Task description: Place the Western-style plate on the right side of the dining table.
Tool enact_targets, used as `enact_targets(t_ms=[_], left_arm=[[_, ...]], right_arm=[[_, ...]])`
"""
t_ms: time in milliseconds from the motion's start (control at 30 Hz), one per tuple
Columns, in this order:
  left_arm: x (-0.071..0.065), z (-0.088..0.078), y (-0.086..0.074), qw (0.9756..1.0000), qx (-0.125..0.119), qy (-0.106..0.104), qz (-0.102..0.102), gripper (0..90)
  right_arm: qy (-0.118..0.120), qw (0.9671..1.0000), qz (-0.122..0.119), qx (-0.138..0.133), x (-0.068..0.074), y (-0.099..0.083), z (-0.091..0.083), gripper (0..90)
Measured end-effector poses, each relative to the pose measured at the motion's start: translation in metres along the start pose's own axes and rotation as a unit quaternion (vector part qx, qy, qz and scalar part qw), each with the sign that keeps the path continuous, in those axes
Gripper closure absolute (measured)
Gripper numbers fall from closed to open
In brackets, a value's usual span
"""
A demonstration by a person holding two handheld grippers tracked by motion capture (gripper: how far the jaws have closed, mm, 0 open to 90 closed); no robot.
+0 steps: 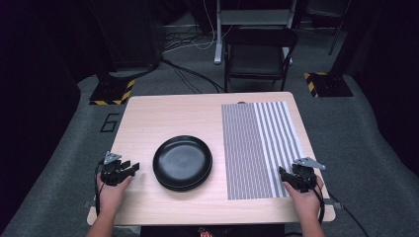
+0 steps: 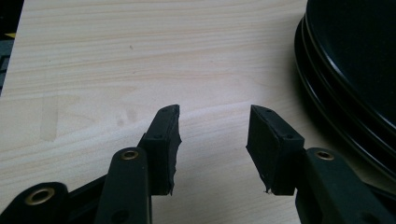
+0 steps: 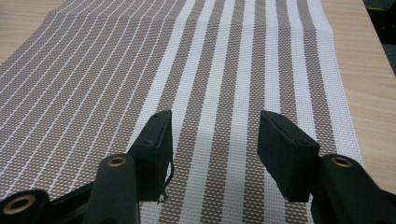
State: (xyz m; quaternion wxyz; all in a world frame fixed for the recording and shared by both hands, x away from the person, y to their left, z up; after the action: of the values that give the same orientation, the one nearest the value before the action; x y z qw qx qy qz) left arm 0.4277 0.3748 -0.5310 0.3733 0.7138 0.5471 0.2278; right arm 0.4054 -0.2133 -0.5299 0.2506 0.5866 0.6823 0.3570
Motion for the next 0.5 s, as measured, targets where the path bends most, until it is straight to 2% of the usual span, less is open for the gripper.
enact_targets(t_ms=[100,267,467,500], left_arm=[[-0.001,-0.002,0.001,1.0,-0.001,-0.003,-0.002,54.5],[-0.003,-0.006,0.003,0.9999,-0.007,-0.012,-0.009,56.8],[-0.006,-0.009,0.004,0.9999,-0.007,-0.015,-0.005,58.0],[-0.006,-0.011,0.004,0.9998,-0.008,-0.016,-0.005,58.4]], right_arm=[[0.005,1.0,-0.001,0.003,0.004,0.001,-0.001,47.3],[0.014,0.9997,-0.018,-0.003,0.015,0.005,-0.003,50.5],[0.019,0.9995,-0.025,-0.007,0.022,0.009,-0.006,53.7],[0.022,0.9994,-0.026,-0.004,0.025,0.01,-0.007,56.7]])
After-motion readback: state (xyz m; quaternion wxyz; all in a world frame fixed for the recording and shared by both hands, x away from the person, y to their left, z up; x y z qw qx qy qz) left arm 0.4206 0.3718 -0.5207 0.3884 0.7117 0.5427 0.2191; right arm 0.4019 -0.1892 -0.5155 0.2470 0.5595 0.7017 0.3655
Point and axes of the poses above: each handheld gripper's, and its own axes: z roughly forward along the jaws, y roughly out of its top, x roughly to its left, the point moved 4 cm from there along z, roughly forward along the jaws, and after that the axes turned 2 degrees about z, right-handed, at the moved point
